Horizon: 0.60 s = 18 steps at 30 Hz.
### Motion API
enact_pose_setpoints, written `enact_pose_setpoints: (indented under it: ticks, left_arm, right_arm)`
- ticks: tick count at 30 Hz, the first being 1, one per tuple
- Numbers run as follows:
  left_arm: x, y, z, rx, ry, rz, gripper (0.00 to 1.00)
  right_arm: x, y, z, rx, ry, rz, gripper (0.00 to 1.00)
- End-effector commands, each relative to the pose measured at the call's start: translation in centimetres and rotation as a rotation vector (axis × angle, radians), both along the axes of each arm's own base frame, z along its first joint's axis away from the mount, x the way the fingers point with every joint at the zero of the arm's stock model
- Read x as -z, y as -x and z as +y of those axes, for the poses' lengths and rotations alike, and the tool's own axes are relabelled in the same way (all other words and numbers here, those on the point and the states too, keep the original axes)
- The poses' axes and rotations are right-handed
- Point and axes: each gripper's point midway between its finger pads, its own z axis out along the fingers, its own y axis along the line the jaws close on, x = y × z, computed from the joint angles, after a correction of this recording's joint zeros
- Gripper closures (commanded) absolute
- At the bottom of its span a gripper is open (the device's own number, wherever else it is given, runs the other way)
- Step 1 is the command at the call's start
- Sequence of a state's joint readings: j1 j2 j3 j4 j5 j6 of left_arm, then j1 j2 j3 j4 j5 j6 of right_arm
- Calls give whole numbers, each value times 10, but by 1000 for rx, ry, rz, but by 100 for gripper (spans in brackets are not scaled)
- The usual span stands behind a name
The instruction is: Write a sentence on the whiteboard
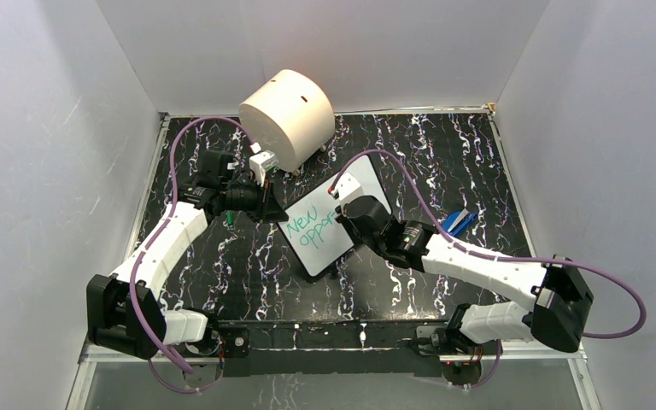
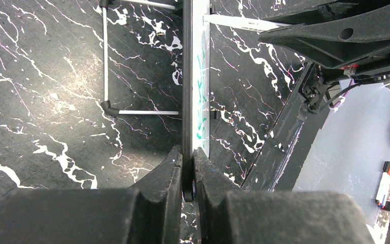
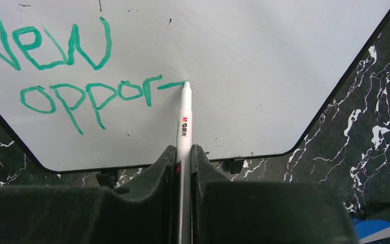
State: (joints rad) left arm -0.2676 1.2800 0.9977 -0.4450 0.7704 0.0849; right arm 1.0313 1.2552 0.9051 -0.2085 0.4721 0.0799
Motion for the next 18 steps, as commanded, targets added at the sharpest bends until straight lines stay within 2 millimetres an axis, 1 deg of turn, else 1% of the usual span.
enact_pose_setpoints:
  ticks: [1, 6, 15, 18]
  left_arm:
    - [16, -2, 11, -22, -84, 7, 100]
    - [16, -3, 12, -25, -87, 10, 100]
    - [16, -3, 12, -23, -86, 9, 100]
    - [16, -3, 12, -23, -87, 9, 100]
  right_arm:
    - [-22, -3, 5, -12, -77, -41, 100]
    - [-30, 1, 7, -46, -88, -42, 100]
    - [-28, -1, 14, -67, -77, -35, 100]
    - [-30, -1, 16, -65, -90, -37, 100]
